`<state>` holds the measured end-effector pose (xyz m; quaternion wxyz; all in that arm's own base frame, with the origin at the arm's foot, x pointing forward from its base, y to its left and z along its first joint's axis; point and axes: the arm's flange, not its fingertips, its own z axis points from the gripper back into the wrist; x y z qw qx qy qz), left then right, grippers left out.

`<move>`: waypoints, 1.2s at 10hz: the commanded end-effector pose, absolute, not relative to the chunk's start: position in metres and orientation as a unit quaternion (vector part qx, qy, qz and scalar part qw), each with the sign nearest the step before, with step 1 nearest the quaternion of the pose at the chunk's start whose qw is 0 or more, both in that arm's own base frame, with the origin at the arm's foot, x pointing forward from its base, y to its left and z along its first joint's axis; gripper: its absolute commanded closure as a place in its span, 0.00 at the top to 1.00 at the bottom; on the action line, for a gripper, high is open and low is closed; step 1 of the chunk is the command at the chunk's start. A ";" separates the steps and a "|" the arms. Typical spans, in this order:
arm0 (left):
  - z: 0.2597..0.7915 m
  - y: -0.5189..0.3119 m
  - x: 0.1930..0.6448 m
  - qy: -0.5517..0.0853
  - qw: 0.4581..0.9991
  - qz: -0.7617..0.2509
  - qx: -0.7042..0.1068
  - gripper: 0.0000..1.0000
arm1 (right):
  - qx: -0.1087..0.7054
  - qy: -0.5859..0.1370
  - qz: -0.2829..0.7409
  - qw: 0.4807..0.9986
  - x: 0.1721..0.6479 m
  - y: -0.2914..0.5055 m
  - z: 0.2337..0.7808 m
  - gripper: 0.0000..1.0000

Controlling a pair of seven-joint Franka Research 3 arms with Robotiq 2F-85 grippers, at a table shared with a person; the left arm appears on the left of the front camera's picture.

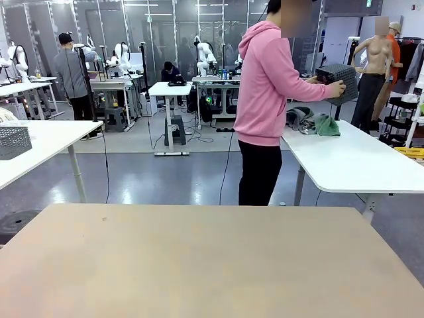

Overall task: Fold the towels and place them in the basket.
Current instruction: When a person lays out a Towel with hook on the table, fold it in half twice.

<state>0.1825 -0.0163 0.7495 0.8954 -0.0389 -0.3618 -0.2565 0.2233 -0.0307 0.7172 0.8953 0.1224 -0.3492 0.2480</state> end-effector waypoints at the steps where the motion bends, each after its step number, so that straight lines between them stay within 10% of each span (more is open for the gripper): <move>1: 0.751 -0.017 0.184 -0.360 0.895 -0.262 -0.037 1.00 | 0.125 -0.348 0.251 0.894 0.223 -0.030 0.718 1.00; 12: 0.751 -0.017 0.184 -0.360 0.895 -0.262 -0.037 1.00 | 0.125 -0.348 0.251 0.894 0.223 -0.030 0.718 1.00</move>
